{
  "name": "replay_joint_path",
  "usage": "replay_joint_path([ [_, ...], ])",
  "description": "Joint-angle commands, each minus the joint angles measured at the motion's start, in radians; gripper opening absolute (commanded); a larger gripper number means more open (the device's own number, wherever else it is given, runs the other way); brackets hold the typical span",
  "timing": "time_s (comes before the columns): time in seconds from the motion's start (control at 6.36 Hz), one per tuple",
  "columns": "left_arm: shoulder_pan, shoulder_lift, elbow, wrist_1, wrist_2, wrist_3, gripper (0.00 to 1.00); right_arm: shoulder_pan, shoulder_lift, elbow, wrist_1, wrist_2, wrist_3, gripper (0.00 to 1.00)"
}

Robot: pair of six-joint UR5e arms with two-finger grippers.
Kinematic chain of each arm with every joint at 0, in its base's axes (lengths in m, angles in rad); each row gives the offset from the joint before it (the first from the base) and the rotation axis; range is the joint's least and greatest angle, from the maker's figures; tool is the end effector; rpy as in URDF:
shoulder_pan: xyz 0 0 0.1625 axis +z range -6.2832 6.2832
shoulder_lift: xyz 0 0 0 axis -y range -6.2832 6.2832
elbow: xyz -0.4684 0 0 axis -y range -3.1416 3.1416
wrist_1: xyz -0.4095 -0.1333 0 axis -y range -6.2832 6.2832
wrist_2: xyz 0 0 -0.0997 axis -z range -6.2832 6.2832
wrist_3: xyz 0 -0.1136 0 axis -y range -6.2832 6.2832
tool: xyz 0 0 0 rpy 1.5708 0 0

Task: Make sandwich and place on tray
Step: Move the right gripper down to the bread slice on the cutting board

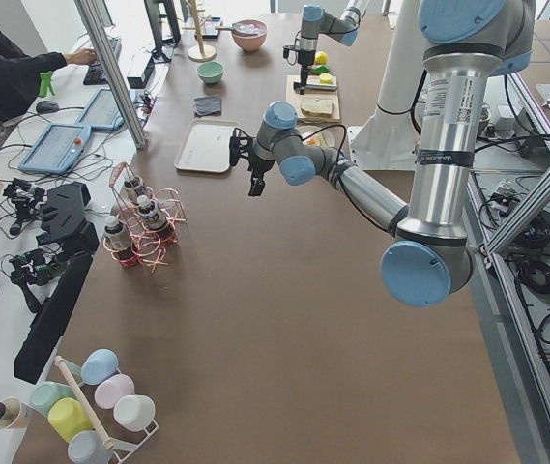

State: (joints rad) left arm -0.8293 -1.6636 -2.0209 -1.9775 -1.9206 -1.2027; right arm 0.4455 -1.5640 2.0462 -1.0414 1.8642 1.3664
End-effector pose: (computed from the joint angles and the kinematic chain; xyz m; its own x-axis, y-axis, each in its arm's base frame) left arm 0.2943 -0.4611 0.3984 0.5483 -0.0982 -0.8305 0.3293 0.9382 0.1065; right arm -0.4179 -0.3109 0.4142 0.5076 0.0271 0.8612 -0.0901 0.9957 0.0218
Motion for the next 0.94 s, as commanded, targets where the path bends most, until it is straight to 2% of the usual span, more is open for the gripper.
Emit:
replay_joint_path([
  [0.0, 0.002, -0.008, 0.013, 0.0, 0.0, 0.0, 0.97, -0.066, -0.072, -0.003, 0.087, -0.052, 0.016, 0.99],
  [0.16, 0.002, -0.011, 0.013, 0.0, 0.0, 0.002, 0.97, -0.111, -0.074, -0.003, 0.089, -0.1, 0.043, 0.99],
  [0.47, 0.002, -0.012, 0.014, 0.0, 0.0, 0.003, 0.97, -0.143, -0.079, -0.011, 0.089, -0.131, 0.046, 0.97],
  [0.63, 0.001, -0.012, 0.013, 0.0, 0.0, 0.003, 0.97, -0.152, -0.08, -0.021, 0.089, -0.143, 0.045, 0.91],
  [0.79, 0.001, -0.01, 0.016, 0.0, 0.0, 0.003, 0.97, -0.162, -0.08, -0.038, 0.089, -0.16, 0.046, 0.8],
])
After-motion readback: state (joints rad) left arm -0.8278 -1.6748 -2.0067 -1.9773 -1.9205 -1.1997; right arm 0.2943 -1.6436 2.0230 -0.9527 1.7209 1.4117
